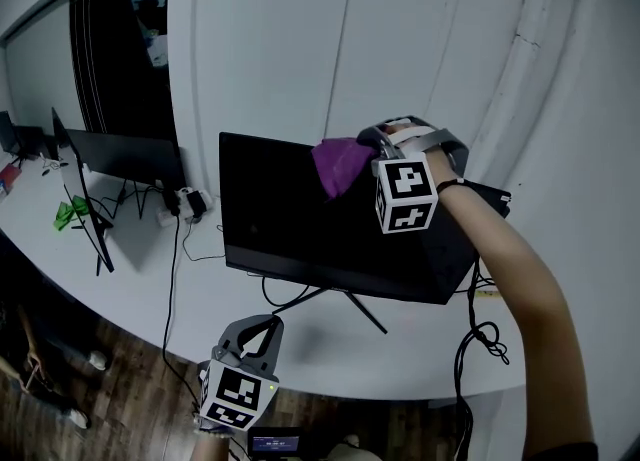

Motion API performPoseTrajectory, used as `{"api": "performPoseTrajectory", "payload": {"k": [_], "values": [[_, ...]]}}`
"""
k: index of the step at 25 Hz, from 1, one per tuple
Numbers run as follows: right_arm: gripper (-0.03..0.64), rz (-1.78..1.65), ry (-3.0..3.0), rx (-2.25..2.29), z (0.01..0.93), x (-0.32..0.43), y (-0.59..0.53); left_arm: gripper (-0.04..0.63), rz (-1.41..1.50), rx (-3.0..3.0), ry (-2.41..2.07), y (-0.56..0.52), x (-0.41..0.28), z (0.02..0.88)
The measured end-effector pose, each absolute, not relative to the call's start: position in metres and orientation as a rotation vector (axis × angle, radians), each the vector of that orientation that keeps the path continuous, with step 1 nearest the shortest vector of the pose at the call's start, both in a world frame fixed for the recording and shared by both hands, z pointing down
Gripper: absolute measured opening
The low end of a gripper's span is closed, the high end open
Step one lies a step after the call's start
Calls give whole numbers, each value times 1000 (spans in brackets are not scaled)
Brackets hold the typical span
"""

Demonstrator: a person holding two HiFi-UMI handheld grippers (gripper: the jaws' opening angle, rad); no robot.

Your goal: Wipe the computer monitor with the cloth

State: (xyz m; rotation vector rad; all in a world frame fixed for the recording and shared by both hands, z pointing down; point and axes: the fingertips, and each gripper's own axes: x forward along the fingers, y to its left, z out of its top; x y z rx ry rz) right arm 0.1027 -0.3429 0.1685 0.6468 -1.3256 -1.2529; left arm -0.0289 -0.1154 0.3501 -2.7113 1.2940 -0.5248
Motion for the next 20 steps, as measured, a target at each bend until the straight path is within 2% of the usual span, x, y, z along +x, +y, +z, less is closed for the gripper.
{"api": "performPoseTrajectory", "payload": {"k": [20], "values": [[77,-1096,-1253,799,170,252,-302,6,-498,-2771,1098,-128,44,348]]}}
